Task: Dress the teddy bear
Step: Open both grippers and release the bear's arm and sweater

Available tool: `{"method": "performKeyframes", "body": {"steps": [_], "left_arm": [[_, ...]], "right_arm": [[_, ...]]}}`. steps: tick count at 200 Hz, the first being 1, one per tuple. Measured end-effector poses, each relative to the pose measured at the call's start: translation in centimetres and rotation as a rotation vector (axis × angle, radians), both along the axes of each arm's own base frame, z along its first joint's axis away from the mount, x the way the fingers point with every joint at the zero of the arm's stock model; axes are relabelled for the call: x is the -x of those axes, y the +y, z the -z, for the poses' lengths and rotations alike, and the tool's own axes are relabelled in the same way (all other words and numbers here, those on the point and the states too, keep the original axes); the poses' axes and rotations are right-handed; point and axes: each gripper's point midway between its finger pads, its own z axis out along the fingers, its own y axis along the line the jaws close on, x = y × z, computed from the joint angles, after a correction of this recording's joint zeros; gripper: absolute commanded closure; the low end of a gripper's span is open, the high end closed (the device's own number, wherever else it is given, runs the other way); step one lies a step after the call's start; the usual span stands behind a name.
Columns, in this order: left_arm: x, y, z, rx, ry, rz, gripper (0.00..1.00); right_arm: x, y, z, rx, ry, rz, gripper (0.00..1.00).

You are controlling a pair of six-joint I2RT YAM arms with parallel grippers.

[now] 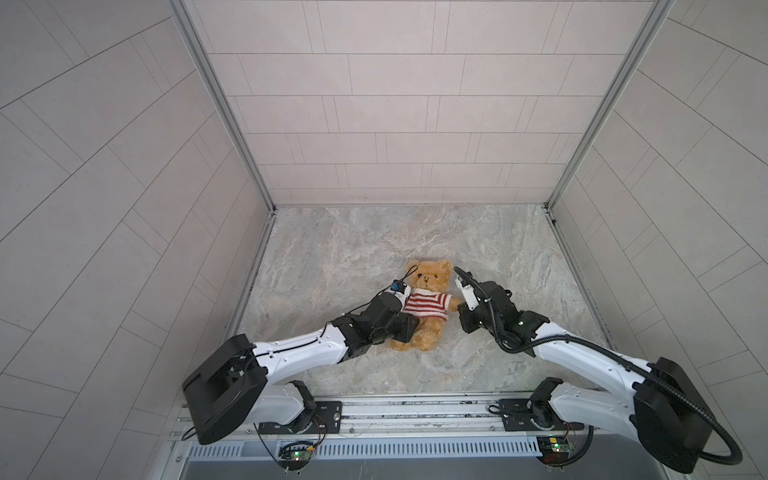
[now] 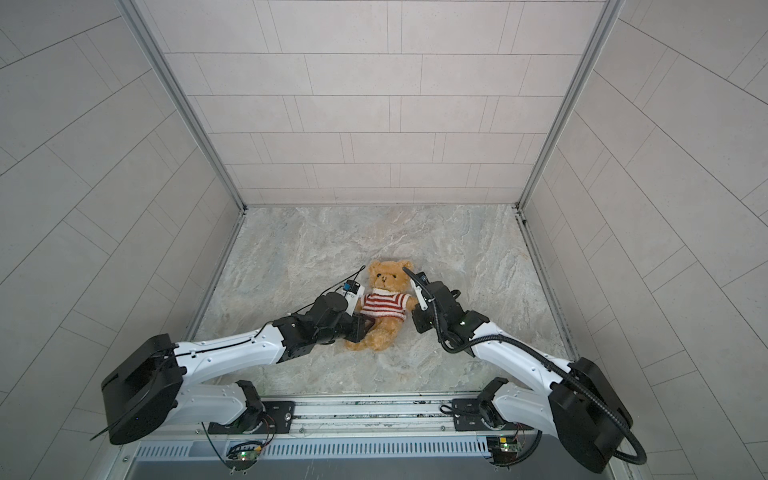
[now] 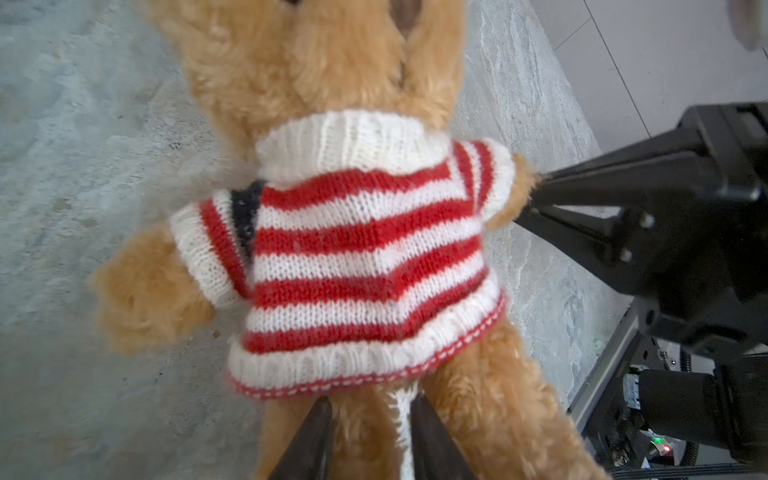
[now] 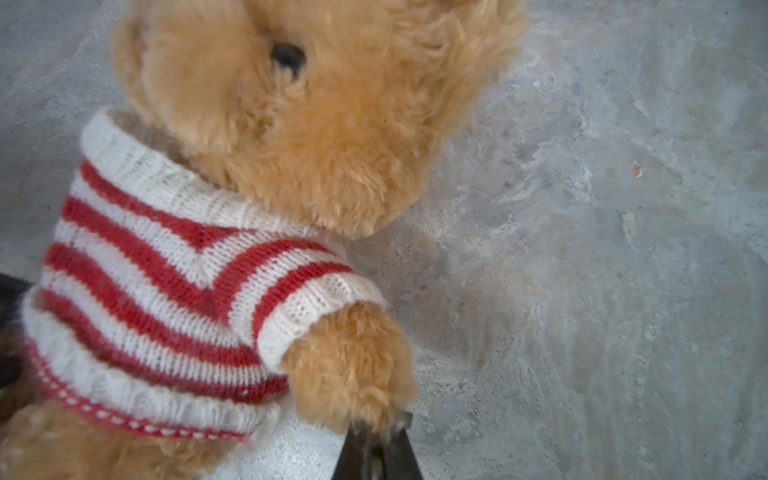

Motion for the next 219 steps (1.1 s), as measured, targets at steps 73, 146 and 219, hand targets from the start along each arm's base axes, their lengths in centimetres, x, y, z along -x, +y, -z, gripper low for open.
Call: {"method": "performKeyframes", "body": {"steps": [73, 146, 219], "left_arm": [[-0.6, 2.6, -2.3, -0.006, -0.064, -0.071, 0.11], [-4.2, 12.2, -6.8, -0.092, -0.249, -0.400, 0.00], [-6.3, 23.3, -8.2, -0.382, -0.432, -0.884, 0.00]], "right_arm": [[-1.9, -0.5, -1.3, 0.002, -0.022, 0.028, 0.66], [-1.8, -5.1, -6.4, 0.001, -0.201, 0.189, 0.35], [-1.3, -13.8, -6.3, 0.078, -0.338, 0.490, 0.17]]}}
